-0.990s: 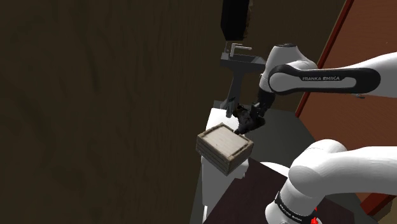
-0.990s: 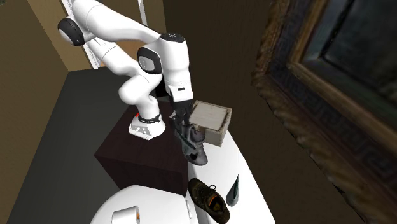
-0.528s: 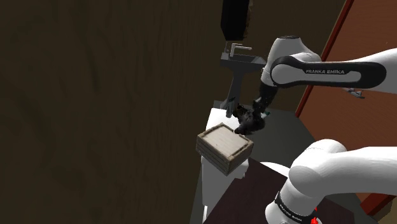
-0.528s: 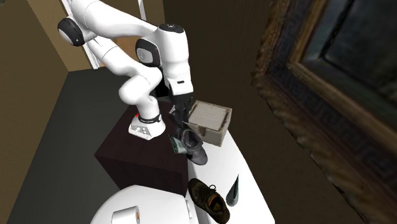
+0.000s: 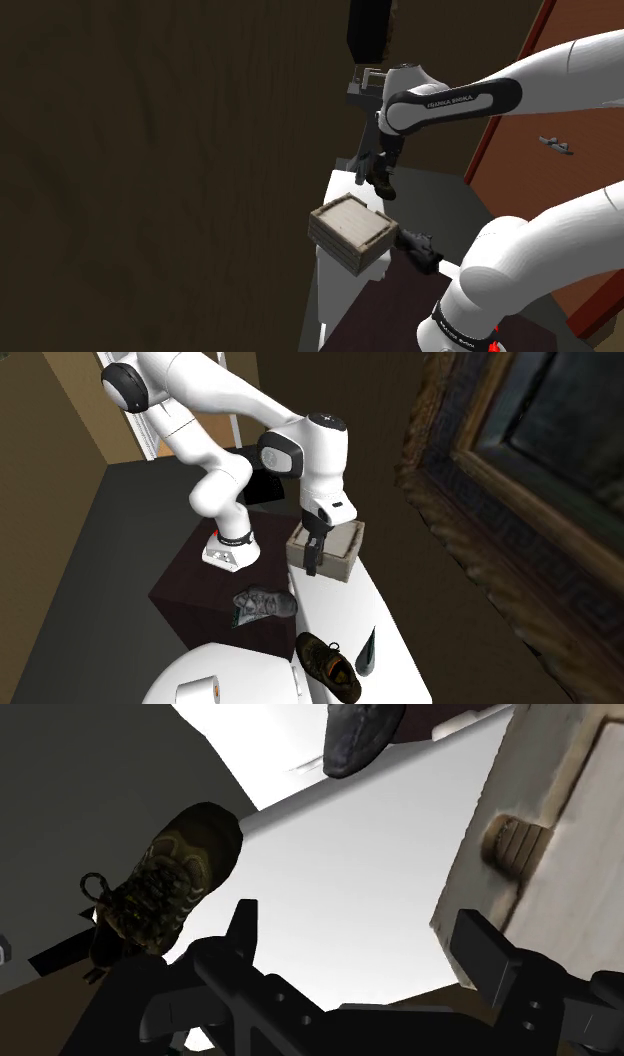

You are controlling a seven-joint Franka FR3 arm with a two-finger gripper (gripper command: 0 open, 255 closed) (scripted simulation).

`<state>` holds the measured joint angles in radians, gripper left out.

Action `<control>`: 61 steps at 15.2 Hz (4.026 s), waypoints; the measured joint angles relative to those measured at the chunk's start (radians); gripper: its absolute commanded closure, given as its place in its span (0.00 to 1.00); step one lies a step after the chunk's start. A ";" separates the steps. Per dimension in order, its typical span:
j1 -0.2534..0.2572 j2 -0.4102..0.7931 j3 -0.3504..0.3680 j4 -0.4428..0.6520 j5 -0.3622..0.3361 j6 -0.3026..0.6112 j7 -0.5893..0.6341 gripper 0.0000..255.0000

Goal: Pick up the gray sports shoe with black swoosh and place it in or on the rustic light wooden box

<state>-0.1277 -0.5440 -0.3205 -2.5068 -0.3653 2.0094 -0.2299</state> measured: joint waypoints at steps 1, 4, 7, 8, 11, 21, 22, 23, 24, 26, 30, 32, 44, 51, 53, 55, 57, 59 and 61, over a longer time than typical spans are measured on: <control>0.003 0.012 -0.003 0.000 -0.002 0.009 -0.006 0.00; 0.001 0.037 -0.016 -0.018 -0.011 0.050 -0.012 0.00; -0.001 0.058 -0.026 -0.040 -0.018 0.094 -0.010 0.00; -0.002 0.059 -0.028 -0.044 -0.020 0.098 -0.010 0.00; -0.003 0.061 -0.030 -0.047 -0.021 0.104 -0.011 0.00; -0.003 0.061 -0.030 -0.047 -0.021 0.104 -0.011 1.00; -0.003 0.061 -0.030 -0.047 -0.021 0.104 -0.011 1.00; -0.003 0.061 -0.030 -0.047 -0.021 0.104 -0.011 1.00; -0.003 0.061 -0.030 -0.047 -0.021 0.104 -0.011 0.00; -0.006 0.061 -0.050 -0.049 -0.008 0.102 -0.029 0.00; -0.013 0.118 -0.194 -0.041 0.106 0.099 -0.162 0.00; -0.008 0.174 -0.279 -0.026 0.180 0.098 -0.245 0.00; -0.035 0.668 -0.627 0.054 0.724 -0.095 -0.824 0.00; -0.039 0.724 -0.597 0.003 0.803 -0.037 -0.878 0.00; -0.038 0.728 -0.594 -0.005 0.810 -0.028 -0.883 0.00; -0.038 0.730 -0.593 -0.006 0.812 -0.026 -0.885 0.00; -0.038 0.730 -0.593 -0.006 0.812 -0.026 -0.886 0.00; -0.039 0.730 -0.593 -0.006 0.812 -0.026 -0.886 1.00; -0.039 0.730 -0.593 -0.006 0.812 -0.025 -0.886 1.00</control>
<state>-0.1662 0.1864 -0.9135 -2.5129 0.4467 1.9841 -1.1156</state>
